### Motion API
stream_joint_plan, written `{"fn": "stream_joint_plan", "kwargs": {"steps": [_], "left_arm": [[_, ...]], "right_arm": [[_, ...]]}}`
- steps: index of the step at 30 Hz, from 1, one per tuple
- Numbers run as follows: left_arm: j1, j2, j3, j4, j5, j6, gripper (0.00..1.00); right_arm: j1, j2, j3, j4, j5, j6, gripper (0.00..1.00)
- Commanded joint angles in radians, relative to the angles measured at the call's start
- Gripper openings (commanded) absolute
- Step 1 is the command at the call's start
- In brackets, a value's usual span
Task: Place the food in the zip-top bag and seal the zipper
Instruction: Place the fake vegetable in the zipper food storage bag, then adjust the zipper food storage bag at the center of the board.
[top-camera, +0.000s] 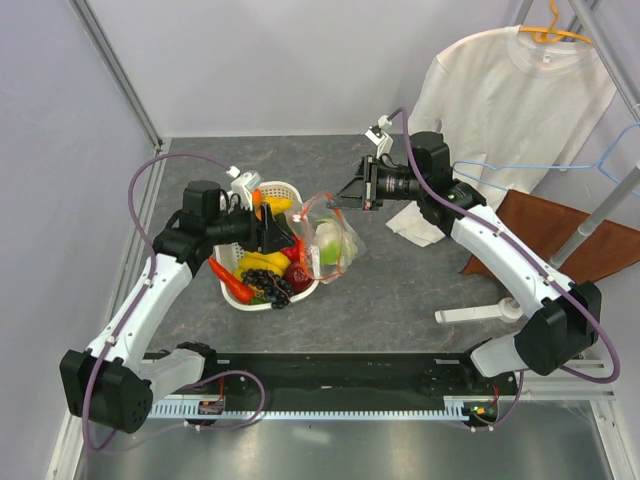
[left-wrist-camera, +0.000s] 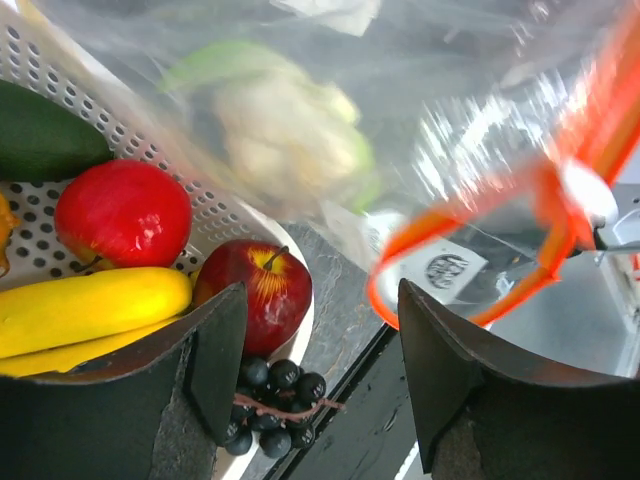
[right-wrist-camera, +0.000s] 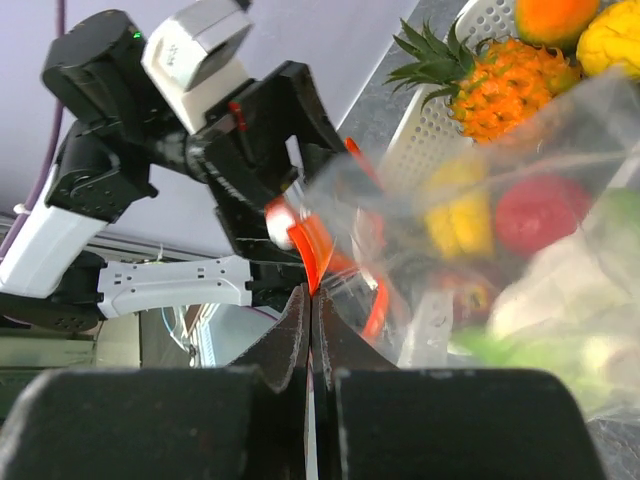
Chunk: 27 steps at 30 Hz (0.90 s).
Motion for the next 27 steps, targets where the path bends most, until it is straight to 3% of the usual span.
{"fn": "stream_joint_plan", "kwargs": {"steps": [1,7,12,18,21,22,24,25,27], "left_arm": [[0.0,0.041,-0.013,0.106,0.035,-0.111,0.68],[-0.005,0.054,-0.031,0.142,0.061,-0.162,0.72],[-0.006,-0.052,-0.122,0.238,0.078,-0.201,0.72],[-0.073,0.032,-0.084,0.176,0.061,-0.217,0.68],[-0.118,0.057,-0.067,0.172,0.074,-0.231,0.56],[-0.124,0.071,-0.058,0.166,0.077,-0.231,0.42],[-0.126,0.077,-0.026,0.149,0.089,-0.237,0.27],[-0.127,0.074,-0.009,0.138,0.086,-0.232,0.13],[-0.132,0.068,0.037,0.106,0.081,-0.222,0.03]], "right_arm": [[-0.005,-0.016,0.058,0.061,-0.022,0.018,0.0],[-0.006,-0.018,0.057,0.062,-0.006,0.022,0.0],[-0.011,-0.024,0.04,0.062,0.007,0.029,0.0],[-0.018,-0.034,0.017,0.061,0.011,0.038,0.0],[-0.027,-0.047,0.005,0.045,0.014,0.03,0.0],[-0.035,-0.051,0.001,0.028,0.017,0.024,0.0],[-0.044,-0.071,-0.008,-0.002,0.027,-0.008,0.0],[-0.057,-0.08,-0.011,-0.048,0.036,-0.028,0.0],[-0.067,-0.109,0.0,-0.132,0.091,-0.115,0.0]]}}
